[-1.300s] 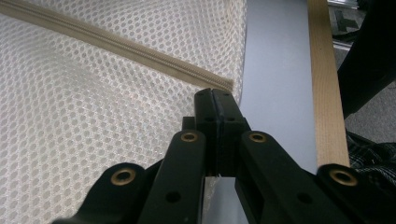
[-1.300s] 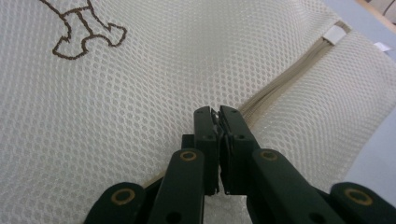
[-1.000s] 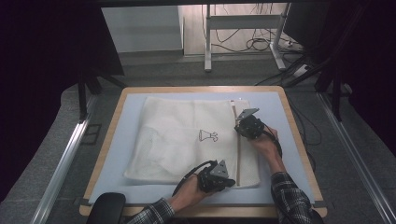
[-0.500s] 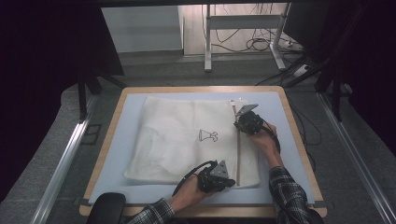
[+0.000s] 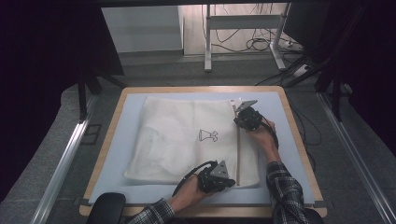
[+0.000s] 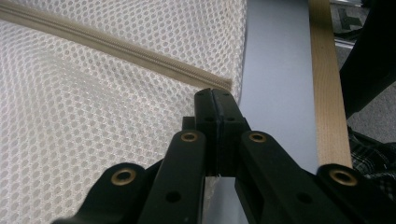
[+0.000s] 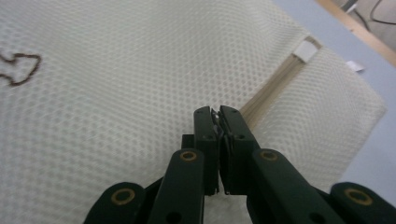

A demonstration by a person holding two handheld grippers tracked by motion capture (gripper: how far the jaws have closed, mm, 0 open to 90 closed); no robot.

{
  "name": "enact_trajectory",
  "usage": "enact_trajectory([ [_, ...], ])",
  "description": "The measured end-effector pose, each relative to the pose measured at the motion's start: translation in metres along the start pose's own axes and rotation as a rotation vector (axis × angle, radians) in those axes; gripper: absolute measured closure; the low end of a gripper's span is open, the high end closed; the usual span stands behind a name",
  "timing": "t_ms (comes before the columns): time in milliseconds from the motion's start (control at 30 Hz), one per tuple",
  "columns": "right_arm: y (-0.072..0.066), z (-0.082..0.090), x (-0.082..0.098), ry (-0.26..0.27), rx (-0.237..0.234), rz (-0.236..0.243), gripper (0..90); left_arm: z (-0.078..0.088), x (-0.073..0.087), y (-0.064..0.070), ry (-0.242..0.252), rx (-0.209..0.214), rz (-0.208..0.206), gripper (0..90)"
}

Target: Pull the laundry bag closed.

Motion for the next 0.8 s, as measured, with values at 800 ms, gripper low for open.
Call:
enact_trajectory([
  [800, 0.019, -0.018, -0.010, 0.012, 0.025, -0.037, 85.3, 0.000, 0.000, 0.002, -0.003, -0.016, -0.017, 90.0],
])
Point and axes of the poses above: each handheld gripper's, and its own axes: z roughly backward along the jaws, x roughly out of its underside, y roughly to its right, the point moved 4 cm from there along -z, roughly forward along the jaws, and after that the axes turned 4 degrees about x, right-handed, at the moved point
